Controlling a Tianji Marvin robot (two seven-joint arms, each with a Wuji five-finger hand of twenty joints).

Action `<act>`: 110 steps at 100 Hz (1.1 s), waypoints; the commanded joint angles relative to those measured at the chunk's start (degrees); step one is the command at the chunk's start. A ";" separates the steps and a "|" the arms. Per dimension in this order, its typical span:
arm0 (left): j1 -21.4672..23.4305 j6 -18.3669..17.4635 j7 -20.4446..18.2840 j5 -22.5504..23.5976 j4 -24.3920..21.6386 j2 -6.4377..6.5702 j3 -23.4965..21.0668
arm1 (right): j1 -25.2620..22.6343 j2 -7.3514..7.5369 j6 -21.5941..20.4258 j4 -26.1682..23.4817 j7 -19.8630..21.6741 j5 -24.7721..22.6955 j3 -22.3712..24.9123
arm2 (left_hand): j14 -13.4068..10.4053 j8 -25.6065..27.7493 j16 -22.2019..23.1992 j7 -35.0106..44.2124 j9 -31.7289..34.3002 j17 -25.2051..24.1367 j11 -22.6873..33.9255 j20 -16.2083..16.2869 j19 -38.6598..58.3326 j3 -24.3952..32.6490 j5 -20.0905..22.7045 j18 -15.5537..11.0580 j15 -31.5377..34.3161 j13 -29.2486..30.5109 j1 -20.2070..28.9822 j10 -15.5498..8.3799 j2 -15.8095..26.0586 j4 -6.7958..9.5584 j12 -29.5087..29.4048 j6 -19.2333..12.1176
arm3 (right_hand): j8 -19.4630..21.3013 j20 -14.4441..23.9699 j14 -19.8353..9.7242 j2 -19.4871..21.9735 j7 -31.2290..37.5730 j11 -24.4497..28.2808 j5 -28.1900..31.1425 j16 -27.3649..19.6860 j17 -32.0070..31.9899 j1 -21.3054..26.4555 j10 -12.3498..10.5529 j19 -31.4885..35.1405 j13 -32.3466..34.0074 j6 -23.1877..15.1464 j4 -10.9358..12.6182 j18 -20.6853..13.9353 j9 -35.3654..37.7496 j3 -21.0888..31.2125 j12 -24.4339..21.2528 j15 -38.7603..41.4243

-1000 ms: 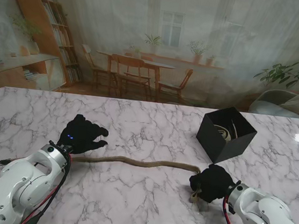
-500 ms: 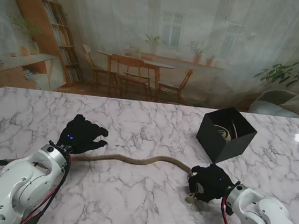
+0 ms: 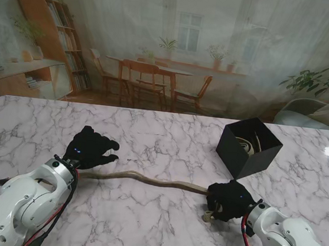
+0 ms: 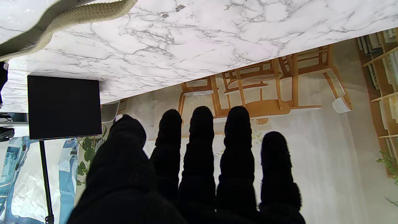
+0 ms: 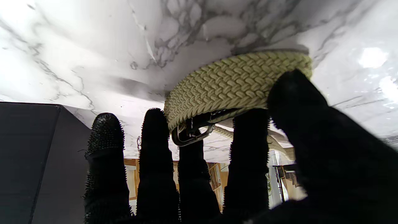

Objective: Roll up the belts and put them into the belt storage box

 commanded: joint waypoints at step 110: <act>-0.31 -0.43 -1.31 -0.40 0.26 -0.05 0.65 | 4.48 -1.16 5.48 8.26 -10.01 1.63 -6.32 | 0.96 0.48 -0.49 -1.11 -1.45 -1.34 -0.86 0.39 -1.51 -1.08 0.93 2.10 -1.28 -1.16 -1.22 1.35 3.26 -1.32 -0.49 0.86 | 10.31 2.86 -11.09 7.55 8.43 19.40 -7.38 3.60 2.96 -0.65 -11.35 6.05 16.14 -5.29 0.15 -8.14 33.38 0.50 12.30 4.20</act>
